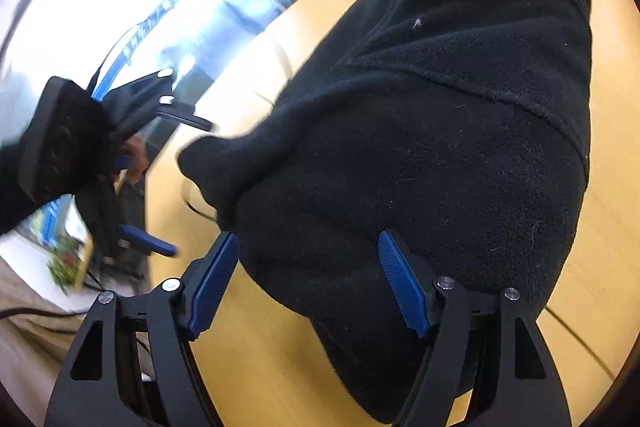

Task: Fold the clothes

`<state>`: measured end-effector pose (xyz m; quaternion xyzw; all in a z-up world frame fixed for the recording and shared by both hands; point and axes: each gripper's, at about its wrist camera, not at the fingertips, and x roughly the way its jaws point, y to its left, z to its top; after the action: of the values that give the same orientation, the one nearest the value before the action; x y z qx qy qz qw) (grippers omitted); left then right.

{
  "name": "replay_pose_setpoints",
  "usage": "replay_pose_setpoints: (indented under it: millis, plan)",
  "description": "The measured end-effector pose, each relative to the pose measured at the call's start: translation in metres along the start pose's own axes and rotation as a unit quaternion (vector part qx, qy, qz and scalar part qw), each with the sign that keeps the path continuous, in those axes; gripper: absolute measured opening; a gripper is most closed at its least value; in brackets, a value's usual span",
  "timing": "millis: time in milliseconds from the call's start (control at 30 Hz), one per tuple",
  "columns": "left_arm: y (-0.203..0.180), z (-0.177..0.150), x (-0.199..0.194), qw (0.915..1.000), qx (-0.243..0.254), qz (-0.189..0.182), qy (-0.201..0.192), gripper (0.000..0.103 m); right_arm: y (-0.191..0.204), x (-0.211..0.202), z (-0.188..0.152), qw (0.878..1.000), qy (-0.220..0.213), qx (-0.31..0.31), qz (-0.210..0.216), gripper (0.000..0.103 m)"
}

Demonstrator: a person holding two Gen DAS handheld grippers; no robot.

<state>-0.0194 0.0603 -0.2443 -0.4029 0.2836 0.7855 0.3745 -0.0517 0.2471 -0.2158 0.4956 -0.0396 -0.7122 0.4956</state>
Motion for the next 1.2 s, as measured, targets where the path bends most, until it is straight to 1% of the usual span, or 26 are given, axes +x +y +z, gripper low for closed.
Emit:
replay_pose_setpoints:
  millis: [67, 100, 133, 167, 200, 233, 267, 300, 333, 367, 400, 433, 500, 533, 567, 600, 633, 700, 733, 767, 800, 933, 1000, 1067, 1133, 1200]
  plan:
    - [0.017, 0.001, -0.036, 0.9967, -0.077, 0.021, -0.018, 0.103, 0.002, -0.007, 0.002, 1.0, -0.008, 0.009, 0.007, 0.074]
    - [0.026, -0.009, -0.058, 0.991, -0.127, 0.031, -0.025, 0.103, 0.003, -0.01, 0.003, 1.0, -0.012, 0.014, 0.011, 0.075]
    - [0.039, -0.021, -0.073, 0.9833, -0.176, 0.036, -0.029, 0.103, 0.005, -0.014, 0.002, 1.0, -0.015, 0.017, 0.015, 0.077]
    - [0.052, -0.033, -0.089, 0.9731, -0.224, 0.041, -0.032, 0.103, 0.008, -0.02, -0.003, 1.0, -0.016, 0.016, 0.021, 0.077]
    - [0.062, -0.048, -0.101, 0.9591, -0.279, 0.037, -0.034, 0.103, 0.01, -0.025, -0.008, 0.999, -0.016, 0.016, 0.027, 0.078]
    - [0.067, -0.067, -0.108, 0.9383, -0.344, 0.017, -0.032, 0.103, 0.013, -0.031, -0.013, 0.999, -0.017, 0.016, 0.033, 0.079]
    - [0.072, -0.087, -0.114, 0.9127, -0.407, -0.003, -0.03, 0.103, 0.016, -0.037, -0.018, 0.999, -0.017, 0.016, 0.039, 0.079]
    - [0.077, -0.106, -0.121, 0.8825, -0.469, -0.023, -0.029, 0.103, 0.019, -0.042, -0.023, 0.999, -0.017, 0.016, 0.046, 0.079]
    - [0.09, -0.119, -0.119, 0.852, -0.521, -0.046, -0.026, 0.103, 0.021, -0.046, -0.03, 0.999, -0.01, 0.015, 0.051, 0.08]
    - [0.111, -0.119, -0.102, 0.8288, -0.554, -0.073, -0.027, 0.103, 0.023, -0.044, -0.04, 0.998, 0.014, 0.012, 0.055, 0.081]
    - [0.116, -0.121, -0.086, 0.8086, -0.58, -0.095, -0.034, 0.103, 0.025, -0.043, -0.049, 0.997, 0.039, 0.009, 0.059, 0.081]
    - [0.119, -0.121, -0.07, 0.7934, -0.596, -0.117, -0.042, 0.103, 0.026, -0.042, -0.06, 0.996, 0.062, 0.005, 0.06, 0.081]
    - [0.122, -0.111, -0.039, 0.784, -0.598, -0.155, -0.063, 0.103, 0.015, -0.045, -0.08, 0.995, 0.091, 0.009, 0.035, 0.081]
    - [0.125, -0.102, -0.022, 0.7822, -0.595, -0.172, -0.068, 0.103, 0.006, -0.047, -0.089, 0.995, 0.099, 0.018, 0.018, 0.081]
    - [0.13, -0.091, -0.005, 0.7816, -0.59, -0.188, -0.073, 0.103, -0.006, -0.052, -0.094, 0.995, 0.095, 0.038, -0.001, 0.081]
    - [0.134, -0.082, 0.01, 0.7809, -0.587, -0.201, -0.074, 0.103, -0.022, -0.056, -0.094, 0.994, 0.082, 0.068, -0.013, 0.081]
    - [0.137, -0.075, 0.022, 0.78, -0.587, -0.208, -0.067, 0.103, -0.039, -0.06, -0.089, 0.993, 0.061, 0.103, -0.012, 0.082]
    - [0.143, -0.063, 0.048, 0.7779, -0.586, -0.221, -0.053, 0.103, -0.069, -0.064, -0.08, 0.986, 0.022, 0.167, -0.01, 0.084]
    - [0.146, -0.057, 0.058, 0.7788, -0.584, -0.224, -0.044, 0.103, -0.079, -0.06, -0.074, 0.983, 0.014, 0.185, -0.009, 0.084]
    - [0.147, -0.053, 0.069, 0.7828, -0.58, -0.222, -0.035, 0.103, -0.087, -0.054, -0.068, 0.98, 0.008, 0.2, -0.009, 0.085]
    - [0.148, -0.049, 0.085, 0.7843, -0.577, -0.225, -0.029, 0.103, -0.094, -0.045, -0.06, 0.979, 0.008, 0.206, -0.005, 0.085]
    - [0.146, -0.046, 0.14, 0.7787, -0.584, -0.229, 0.011, 0.103, -0.114, -0.017, -0.033, 0.973, 0.005, 0.231, 0.022, 0.085]
    - [0.142, -0.048, 0.156, 0.7773, -0.579, -0.244, 0.028, 0.103, -0.121, 0.003, -0.025, 0.968, 0.012, 0.246, 0.037, 0.086]
    - [0.143, -0.049, 0.165, 0.7717, -0.584, -0.25, 0.022, 0.103, -0.126, 0.015, -0.018, 0.967, 0.017, 0.252, 0.044, 0.092]
    - [0.149, -0.045, 0.17, 0.7734, -0.585, -0.245, 0.01, 0.103, -0.132, 0.019, -0.012, 0.966, 0.02, 0.254, 0.043, 0.099]
    - [0.157, -0.04, 0.176, 0.7758, -0.584, -0.239, -0.002, 0.103, -0.135, 0.024, -0.005, 0.965, 0.02, 0.257, 0.048, 0.101]
